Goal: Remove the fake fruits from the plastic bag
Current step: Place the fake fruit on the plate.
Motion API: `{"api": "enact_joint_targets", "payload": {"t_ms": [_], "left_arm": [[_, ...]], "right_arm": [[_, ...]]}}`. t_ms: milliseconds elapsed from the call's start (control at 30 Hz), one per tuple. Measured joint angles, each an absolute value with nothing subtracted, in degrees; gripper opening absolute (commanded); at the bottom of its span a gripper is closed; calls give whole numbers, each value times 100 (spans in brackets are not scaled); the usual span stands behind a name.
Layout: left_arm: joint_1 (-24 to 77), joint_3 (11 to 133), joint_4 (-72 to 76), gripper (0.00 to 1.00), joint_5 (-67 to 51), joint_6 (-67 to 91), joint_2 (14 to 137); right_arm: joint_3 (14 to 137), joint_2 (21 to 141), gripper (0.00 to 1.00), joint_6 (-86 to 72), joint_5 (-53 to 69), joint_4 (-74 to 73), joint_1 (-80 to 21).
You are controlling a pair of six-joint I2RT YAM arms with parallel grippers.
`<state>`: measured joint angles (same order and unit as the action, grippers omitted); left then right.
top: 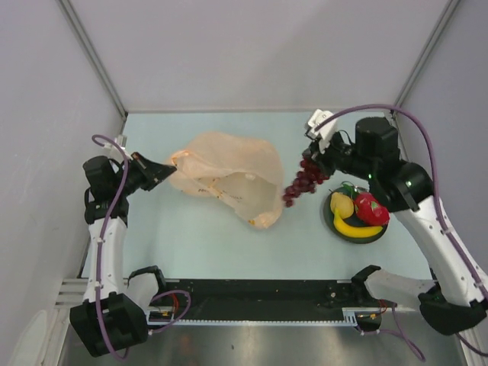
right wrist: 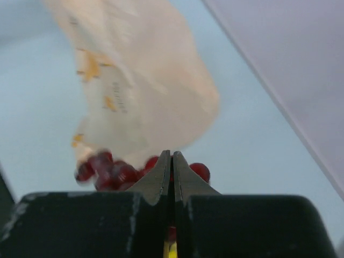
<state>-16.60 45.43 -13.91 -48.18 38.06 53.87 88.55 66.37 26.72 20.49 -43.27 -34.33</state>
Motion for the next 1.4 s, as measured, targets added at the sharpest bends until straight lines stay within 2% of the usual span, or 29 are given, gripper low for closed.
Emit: {"api": "enact_joint_targets", "payload": {"t_ms": [167, 367, 633, 1400], "left_arm": [[-1664, 4423, -1251, 0, -4821, 3822, 5240], [-1664, 4381, -1253, 0, -4821, 3817, 5262], [-1664, 4383, -1275, 0, -4821, 3811, 5485], [-1664, 4515, -1562, 0, -4779, 3642, 5706]], "right_arm": [[7776, 5531, 0, 2517, 683, -4338, -2897], [7000, 5111, 0, 2290, -54, -4287, -1900], [6674, 5277, 0, 2182, -150, -4038, -1275], [6674, 6261, 0, 2176, -224, -3024, -956]]}}
